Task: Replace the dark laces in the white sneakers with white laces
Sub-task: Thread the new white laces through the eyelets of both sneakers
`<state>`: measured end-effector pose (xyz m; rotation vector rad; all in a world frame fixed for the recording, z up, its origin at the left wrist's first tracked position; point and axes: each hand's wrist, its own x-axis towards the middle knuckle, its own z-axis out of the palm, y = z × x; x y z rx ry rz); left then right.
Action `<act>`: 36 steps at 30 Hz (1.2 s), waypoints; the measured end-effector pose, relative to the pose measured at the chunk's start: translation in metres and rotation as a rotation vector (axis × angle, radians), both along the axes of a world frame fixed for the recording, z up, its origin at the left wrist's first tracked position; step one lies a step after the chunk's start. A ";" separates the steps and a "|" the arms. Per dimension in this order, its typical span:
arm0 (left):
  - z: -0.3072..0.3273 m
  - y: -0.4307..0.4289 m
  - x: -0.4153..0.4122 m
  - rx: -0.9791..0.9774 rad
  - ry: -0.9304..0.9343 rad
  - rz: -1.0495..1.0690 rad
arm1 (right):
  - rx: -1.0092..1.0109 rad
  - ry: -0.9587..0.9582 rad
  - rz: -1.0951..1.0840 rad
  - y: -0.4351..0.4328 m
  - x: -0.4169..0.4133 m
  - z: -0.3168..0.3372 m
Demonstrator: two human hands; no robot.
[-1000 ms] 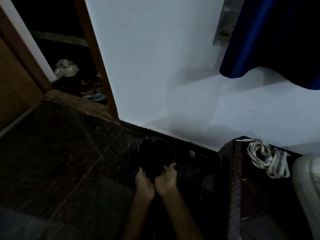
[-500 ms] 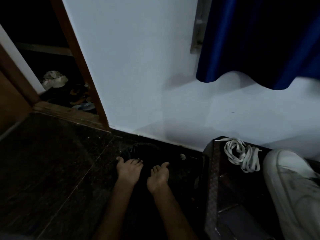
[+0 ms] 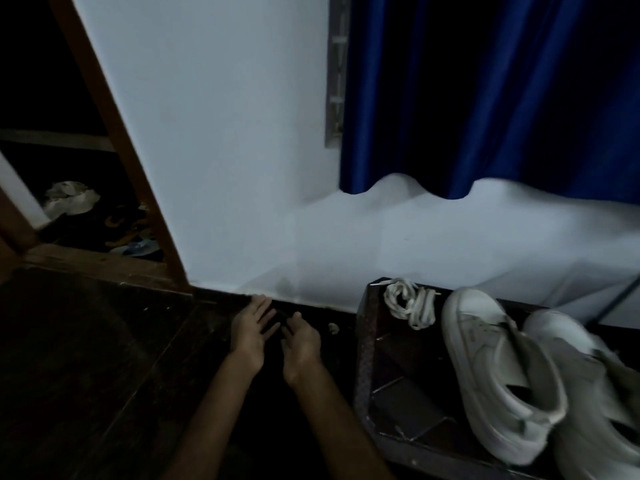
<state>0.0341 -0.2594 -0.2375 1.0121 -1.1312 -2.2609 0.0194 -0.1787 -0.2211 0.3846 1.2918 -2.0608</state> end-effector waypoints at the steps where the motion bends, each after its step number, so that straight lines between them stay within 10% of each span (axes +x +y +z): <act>1: 0.011 0.019 -0.002 -0.068 0.016 -0.011 | 0.022 0.120 0.051 0.010 -0.001 0.017; 8: 0.069 0.130 -0.038 -0.997 0.185 -0.308 | 0.774 1.187 0.103 0.179 -0.052 0.132; 16: 0.046 0.215 -0.082 -1.882 -0.242 -0.385 | 1.538 1.185 0.294 0.310 -0.060 0.134; 29: 0.027 0.226 -0.077 -1.954 -0.428 -0.306 | 1.763 1.294 0.109 0.304 -0.043 0.089; 36: 0.129 0.215 -0.074 -1.273 -0.025 -0.056 | 1.755 1.295 0.113 0.306 -0.044 0.084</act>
